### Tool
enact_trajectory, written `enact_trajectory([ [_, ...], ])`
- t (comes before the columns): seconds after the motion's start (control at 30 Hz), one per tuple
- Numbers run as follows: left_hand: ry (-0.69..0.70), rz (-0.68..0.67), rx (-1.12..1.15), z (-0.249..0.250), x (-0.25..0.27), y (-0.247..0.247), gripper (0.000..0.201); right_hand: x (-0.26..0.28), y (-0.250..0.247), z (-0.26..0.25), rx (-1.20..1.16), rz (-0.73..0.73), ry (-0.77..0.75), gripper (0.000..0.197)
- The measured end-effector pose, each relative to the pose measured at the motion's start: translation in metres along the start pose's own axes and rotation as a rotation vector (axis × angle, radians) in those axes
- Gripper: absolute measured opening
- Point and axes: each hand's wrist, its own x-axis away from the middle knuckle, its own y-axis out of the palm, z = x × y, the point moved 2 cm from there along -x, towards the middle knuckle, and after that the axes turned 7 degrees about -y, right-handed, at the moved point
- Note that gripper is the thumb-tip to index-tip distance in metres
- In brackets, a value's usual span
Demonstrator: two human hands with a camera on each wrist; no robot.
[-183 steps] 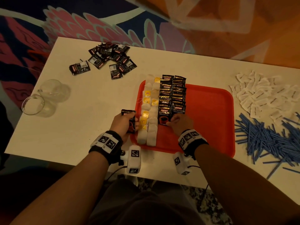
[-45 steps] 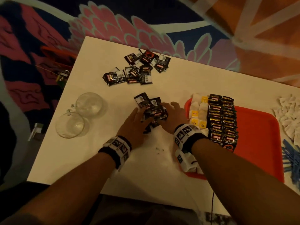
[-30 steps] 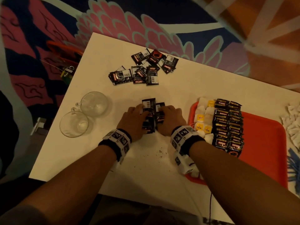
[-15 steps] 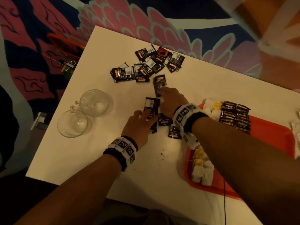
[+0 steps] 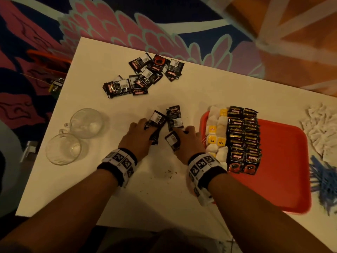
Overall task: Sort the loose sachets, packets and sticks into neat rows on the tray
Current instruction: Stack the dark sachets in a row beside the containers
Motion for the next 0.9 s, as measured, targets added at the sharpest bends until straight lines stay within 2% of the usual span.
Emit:
enact_trajectory([
  [0.13,0.031,0.098,0.093,0.000,0.009,0.010,0.053,-0.005,-0.002,-0.001,-0.132,0.057,0.032,0.066],
  [0.2,0.034,0.140,0.146,-0.002,0.014,0.016,0.047,-0.005,-0.003,-0.003,-0.137,0.061,0.014,0.059],
  [0.3,-0.077,0.134,0.205,-0.005,0.018,0.020,0.034,-0.004,-0.003,-0.004,-0.134,0.050,0.029,0.050],
  [0.43,-0.209,0.123,0.199,0.003,0.015,0.015,0.028,-0.002,-0.001,-0.009,-0.172,0.080,0.103,0.052],
  [0.47,-0.249,0.122,0.210,0.006,0.014,0.014,0.034,-0.002,0.001,-0.010,-0.231,0.101,0.126,0.053],
  [0.6,-0.424,0.044,0.359,0.013,0.006,0.010,0.079,-0.001,0.009,-0.015,-0.410,0.127,0.162,0.058],
  [0.67,-0.447,-0.012,0.362,0.012,0.002,0.009,0.085,0.001,0.013,-0.015,-0.437,0.111,0.155,0.065],
  [0.8,-0.413,-0.054,0.330,0.007,0.000,0.007,0.070,0.000,0.008,-0.014,-0.568,0.130,0.124,0.082],
  [0.9,-0.375,-0.086,0.425,0.007,-0.002,0.006,0.055,-0.019,-0.006,-0.018,-0.511,0.154,0.151,0.084],
])
